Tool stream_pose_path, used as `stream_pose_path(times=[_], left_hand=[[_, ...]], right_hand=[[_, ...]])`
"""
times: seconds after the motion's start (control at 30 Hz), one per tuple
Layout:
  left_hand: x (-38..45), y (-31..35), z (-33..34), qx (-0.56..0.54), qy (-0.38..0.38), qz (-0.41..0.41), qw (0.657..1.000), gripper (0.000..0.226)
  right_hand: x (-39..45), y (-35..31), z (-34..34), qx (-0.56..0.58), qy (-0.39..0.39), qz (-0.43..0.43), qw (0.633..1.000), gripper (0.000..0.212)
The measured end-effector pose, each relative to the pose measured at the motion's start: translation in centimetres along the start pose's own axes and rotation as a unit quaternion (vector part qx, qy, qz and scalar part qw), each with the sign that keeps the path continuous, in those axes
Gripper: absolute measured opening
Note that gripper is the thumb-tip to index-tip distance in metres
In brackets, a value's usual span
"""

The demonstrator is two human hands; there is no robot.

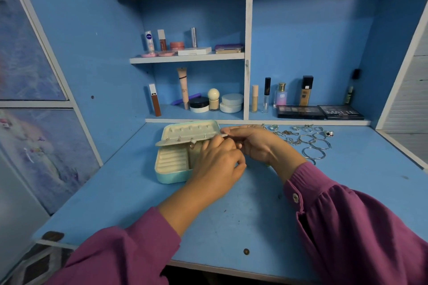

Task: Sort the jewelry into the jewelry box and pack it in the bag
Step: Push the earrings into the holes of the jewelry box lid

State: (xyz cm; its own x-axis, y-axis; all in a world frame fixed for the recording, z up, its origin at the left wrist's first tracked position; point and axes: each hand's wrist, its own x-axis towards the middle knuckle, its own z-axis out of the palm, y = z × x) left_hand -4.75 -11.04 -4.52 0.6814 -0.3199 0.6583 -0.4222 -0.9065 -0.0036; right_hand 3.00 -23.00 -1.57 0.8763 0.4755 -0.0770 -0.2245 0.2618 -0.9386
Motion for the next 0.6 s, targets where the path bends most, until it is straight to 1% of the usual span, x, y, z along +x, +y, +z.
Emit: stream_pose_path(times=[0.07,0.1,0.17,0.23,0.3,0.37,0.47,0.6], left_hand=[[-0.1,-0.4,-0.7,-0.032,-0.001,-0.004,0.999,0.024],[0.0,-0.6,-1.1,-0.044,0.001,-0.007,0.999,0.022],[0.3,-0.8,-1.7,-0.07,0.023,-0.02,0.997,0.016],[0.9,-1.2,-2.6,-0.099,0.053,-0.039,0.993,0.018],[1.7,-1.9,-3.5,-0.135,0.084,-0.071,0.985,0.015],[2.7,-3.1,-4.5,-0.182,0.094,-0.123,0.971,0.008],[4.2,-4.8,-5.4,-0.187,0.049,-0.18,0.964,0.005],[5.5,-6.3,-5.0,-0.153,-0.071,-0.182,0.969,0.005]], right_hand=[[-0.2,0.0,-0.1,-0.013,-0.003,0.0,1.0,0.009],[-0.3,0.0,-0.2,-0.024,-0.009,0.002,1.0,0.01],[-0.4,0.0,-0.3,-0.045,-0.022,0.005,0.999,0.013],[-0.4,0.0,-0.4,-0.046,-0.021,0.011,0.999,0.013],[-0.4,0.0,-0.4,-0.031,-0.015,0.022,0.999,0.011],[-0.4,0.0,-0.3,-0.02,-0.011,0.03,0.999,0.012],[-0.4,-0.1,-0.1,-0.015,-0.009,0.033,0.999,0.014],[-0.4,-0.2,0.0,-0.008,-0.005,0.035,0.999,0.02]])
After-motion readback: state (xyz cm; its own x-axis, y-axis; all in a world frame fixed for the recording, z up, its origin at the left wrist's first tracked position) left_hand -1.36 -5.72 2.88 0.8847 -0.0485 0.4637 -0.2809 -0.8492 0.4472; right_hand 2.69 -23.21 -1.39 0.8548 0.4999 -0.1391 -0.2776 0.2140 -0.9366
